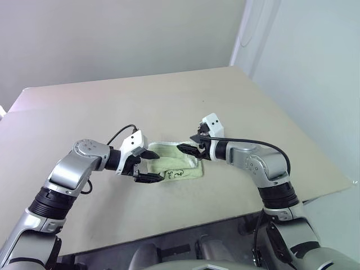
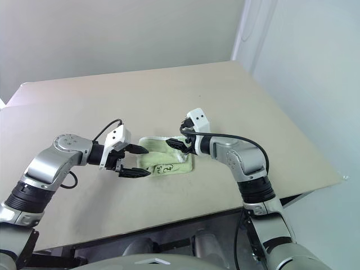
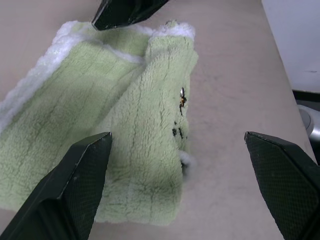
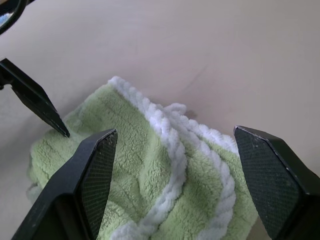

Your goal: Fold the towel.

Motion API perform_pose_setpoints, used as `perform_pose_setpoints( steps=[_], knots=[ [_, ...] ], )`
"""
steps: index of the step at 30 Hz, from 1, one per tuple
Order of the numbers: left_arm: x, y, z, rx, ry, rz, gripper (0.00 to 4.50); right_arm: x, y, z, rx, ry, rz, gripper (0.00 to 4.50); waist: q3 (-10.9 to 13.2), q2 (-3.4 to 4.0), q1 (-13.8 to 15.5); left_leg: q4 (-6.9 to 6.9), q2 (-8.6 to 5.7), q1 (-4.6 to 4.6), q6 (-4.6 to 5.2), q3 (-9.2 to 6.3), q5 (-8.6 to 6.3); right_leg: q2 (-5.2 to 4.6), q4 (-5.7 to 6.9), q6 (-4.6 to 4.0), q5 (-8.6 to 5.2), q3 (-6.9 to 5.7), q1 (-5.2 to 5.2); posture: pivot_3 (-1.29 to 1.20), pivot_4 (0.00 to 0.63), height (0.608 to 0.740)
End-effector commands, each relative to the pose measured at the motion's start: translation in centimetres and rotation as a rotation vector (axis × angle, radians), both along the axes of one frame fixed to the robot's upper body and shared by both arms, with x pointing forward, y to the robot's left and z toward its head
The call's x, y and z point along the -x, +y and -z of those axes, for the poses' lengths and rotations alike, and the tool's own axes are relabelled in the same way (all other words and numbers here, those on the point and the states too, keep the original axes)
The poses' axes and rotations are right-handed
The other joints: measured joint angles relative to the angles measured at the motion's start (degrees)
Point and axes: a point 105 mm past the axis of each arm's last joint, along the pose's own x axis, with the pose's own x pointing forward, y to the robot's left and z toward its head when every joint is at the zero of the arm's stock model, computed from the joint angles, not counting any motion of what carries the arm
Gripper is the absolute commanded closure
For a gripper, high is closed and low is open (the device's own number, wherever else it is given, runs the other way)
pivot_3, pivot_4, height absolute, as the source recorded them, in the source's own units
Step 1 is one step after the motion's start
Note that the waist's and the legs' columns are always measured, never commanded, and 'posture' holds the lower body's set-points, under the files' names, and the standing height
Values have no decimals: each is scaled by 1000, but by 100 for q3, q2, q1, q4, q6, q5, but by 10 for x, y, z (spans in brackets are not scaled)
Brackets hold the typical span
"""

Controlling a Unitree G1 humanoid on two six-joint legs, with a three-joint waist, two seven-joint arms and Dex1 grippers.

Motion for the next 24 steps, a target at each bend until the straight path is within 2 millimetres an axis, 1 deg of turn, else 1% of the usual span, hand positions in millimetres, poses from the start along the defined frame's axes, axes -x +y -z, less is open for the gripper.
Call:
perform_pose_setpoints(
  steps=[1, 7, 12, 13, 14, 18, 22, 23, 24],
  knots=[
    [-5, 5, -20, 17, -64, -23, 25, 2, 7, 0, -1, -30, -35, 608, 0, 0, 2, 0, 0, 1, 0, 0, 0, 0, 1, 0, -1, 0, 0, 0, 0, 740],
    [-8, 10, -22, 14, -68, -56, 25, 9, 16, 2, -1, -41, -81, 608, 0, 0, 5, 3, 0, 1, 0, 0, 0, 0, 1, 0, -1, 0, 2, 0, 0, 740],
    [-8, 13, -20, 6, -68, -68, 25, 6, 17, 5, 14, -55, -67, 608, 0, 0, 4, 2, 0, 2, 0, -1, 0, 0, 1, 0, -1, 0, 2, 0, 0, 740],
    [-8, 13, -19, 4, -67, -72, 0, 4, 16, 6, 18, -58, -62, 1001, 0, 0, 4, 2, 0, 1, 0, 0, 0, 0, 1, 0, -1, 0, 2, 0, 0, 740],
    [-8, 14, -18, 3, -66, -76, 0, 4, 16, 6, 22, -62, -60, 1231, 0, 0, 5, 3, 0, 1, 0, 0, 0, 0, 1, 0, -1, 0, 2, 0, 0, 740],
    [-7, 16, -15, -4, -62, -91, 0, 2, 15, 7, 35, -84, -61, 2698, 0, 0, 6, 2, 0, 1, 0, 0, 0, 0, 1, 0, -1, 0, 2, 0, 0, 740],
    [-7, 17, -12, -8, -60, -98, 0, 1, 16, 3, 30, -115, -68, 4182, 0, 0, 3, 2, 0, 2, 0, 0, 0, 0, 1, 0, -1, 0, 2, 0, 0, 740],
    [-6, 18, -12, -8, -59, -101, 0, 1, 17, 0, 21, -123, -68, 4486, 0, 0, 3, 2, 0, 2, 0, 0, 0, 0, 1, 0, -1, 0, 2, 0, 0, 740],
    [-6, 18, -12, -9, -59, -103, 0, 0, 17, -4, 11, -131, -68, 4486, 0, 0, 5, 2, 0, 2, 0, -1, 0, 0, 1, -1, -1, 0, 2, 0, 0, 740]
  ],
)
